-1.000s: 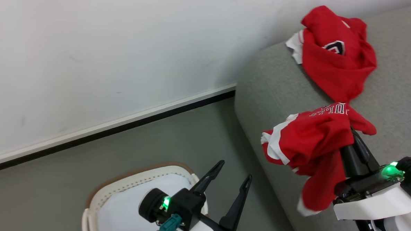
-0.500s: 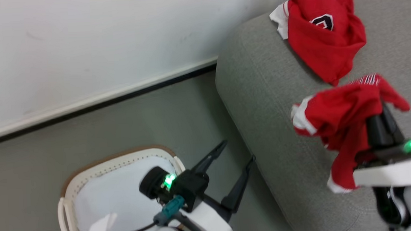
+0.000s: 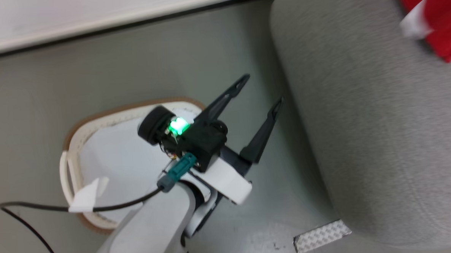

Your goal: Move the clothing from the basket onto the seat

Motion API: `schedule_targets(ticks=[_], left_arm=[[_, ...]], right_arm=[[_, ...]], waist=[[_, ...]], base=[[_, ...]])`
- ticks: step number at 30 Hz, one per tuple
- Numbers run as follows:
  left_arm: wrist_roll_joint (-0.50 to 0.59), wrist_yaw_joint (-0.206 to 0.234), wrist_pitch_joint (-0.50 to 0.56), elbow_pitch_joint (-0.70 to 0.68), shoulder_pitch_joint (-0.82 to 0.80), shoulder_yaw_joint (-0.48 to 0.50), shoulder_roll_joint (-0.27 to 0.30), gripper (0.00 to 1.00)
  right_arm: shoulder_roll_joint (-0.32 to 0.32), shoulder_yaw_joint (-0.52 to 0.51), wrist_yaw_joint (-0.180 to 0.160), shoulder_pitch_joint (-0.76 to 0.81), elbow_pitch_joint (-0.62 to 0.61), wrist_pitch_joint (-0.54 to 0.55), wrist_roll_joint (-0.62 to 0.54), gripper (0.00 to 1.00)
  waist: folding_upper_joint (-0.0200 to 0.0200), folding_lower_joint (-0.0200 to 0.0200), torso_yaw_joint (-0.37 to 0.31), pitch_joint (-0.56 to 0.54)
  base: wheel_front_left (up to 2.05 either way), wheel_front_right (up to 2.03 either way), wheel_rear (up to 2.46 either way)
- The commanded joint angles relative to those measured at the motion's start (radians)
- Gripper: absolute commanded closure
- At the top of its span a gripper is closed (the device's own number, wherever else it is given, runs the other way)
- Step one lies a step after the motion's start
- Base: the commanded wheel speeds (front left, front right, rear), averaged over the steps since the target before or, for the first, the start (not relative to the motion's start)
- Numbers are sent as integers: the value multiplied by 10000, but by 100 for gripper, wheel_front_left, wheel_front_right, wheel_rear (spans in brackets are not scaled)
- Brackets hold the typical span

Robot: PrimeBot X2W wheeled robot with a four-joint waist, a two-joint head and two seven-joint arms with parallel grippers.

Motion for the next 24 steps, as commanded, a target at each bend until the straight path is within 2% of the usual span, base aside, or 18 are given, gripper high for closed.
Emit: schedule_targets(ticks=[1,6,8,11,15,19,20,22,24], left_arm=[[93,-43,-50,93,-310,61,2,0],[-12,-33,-294,322,-659,52,-257,0],[-48,24,-391,353,-621,56,-277,0],[-206,70,-528,378,-306,84,-242,0],[-215,115,-692,334,-94,93,-134,0],[-298,138,-817,358,110,87,-20,0],[-313,146,-846,376,134,97,2,0],[-346,221,-915,406,217,167,53,0],[-417,279,-953,475,301,236,116,0]], right_arm=[[-313,-516,-24,-750,439,54,-439,100],[-1059,-2335,-22,-2403,1826,119,-2210,100],[-1513,-2880,-22,-2632,2313,32,-3419,100],[-1659,-4014,-22,-2803,2942,-154,-4877,100],[-1364,-5632,-22,-2193,3616,-377,-6714,100],[-714,-7176,-24,-1884,4129,-615,-7743,100],[-588,-7466,-22,-1758,4242,-636,-8035,80],[-319,-7834,-24,-1636,4436,-654,-8432,0],[-92,-7921,-22,-1597,4573,-752,-8821,0]], waist=[[-1,-3,572,798],[-1,-3,1011,1233],[-1,-3,1147,1426],[-1,-3,1360,1606],[-1,-3,1625,1775],[-1,-3,1780,1764],[-1,-3,1809,1718],[-1,-3,1824,1601],[-1,-3,1799,1448]], base=[[0,0,0],[0,0,0],[0,0,0],[0,0,0],[0,0,0],[0,0,0],[0,0,0],[0,0,0],[0,0,0]])
